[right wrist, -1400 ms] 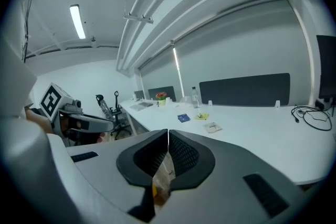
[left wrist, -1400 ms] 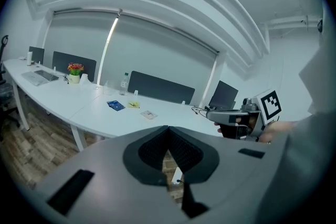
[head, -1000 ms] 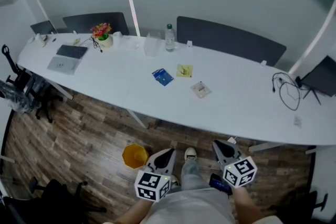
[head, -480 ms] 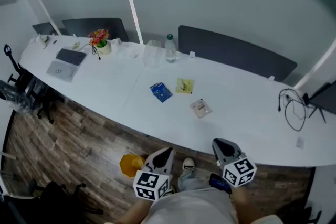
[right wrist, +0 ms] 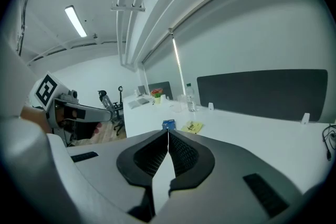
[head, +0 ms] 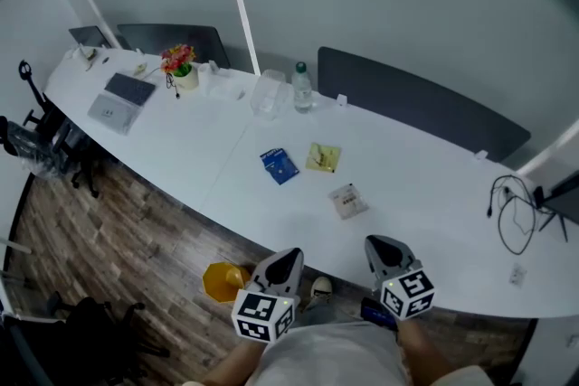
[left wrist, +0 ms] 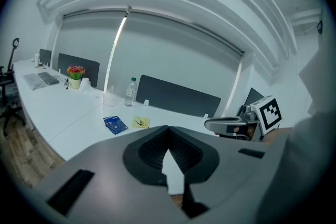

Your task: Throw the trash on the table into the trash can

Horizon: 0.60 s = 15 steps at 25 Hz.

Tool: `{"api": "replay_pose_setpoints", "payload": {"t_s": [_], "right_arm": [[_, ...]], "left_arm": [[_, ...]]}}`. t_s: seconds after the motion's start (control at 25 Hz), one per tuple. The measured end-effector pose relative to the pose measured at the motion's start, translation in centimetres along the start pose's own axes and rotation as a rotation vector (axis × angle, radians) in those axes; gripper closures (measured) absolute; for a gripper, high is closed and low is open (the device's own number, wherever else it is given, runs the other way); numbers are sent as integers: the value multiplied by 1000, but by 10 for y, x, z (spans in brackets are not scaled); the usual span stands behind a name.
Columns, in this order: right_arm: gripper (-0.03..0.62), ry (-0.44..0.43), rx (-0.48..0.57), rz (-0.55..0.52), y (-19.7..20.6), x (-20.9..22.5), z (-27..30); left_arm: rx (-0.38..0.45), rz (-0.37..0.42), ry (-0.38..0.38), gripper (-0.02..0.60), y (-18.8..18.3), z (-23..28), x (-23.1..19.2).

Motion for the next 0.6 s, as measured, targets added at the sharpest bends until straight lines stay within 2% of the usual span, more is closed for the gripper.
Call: {"api": "replay_pose_setpoints", "payload": {"t_s": [0.28, 0.6], "right_arm": [[563, 9, -7, 16, 2, 5, 3], [563, 61, -51, 63, 10, 9, 15]], "left_arm": [[-22, 2, 17, 581, -6, 11, -9], [-67, 10, 54, 581, -9, 21, -23]]}}
Point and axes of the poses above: the fingertips, and each gripper's own axes: z forward along the fingers, x to its right, y out of its underside, the point moved 8 cm from there along -z, backward along the fingers, and after that the axes turned 1 degree about y, right-handed, at the moved point
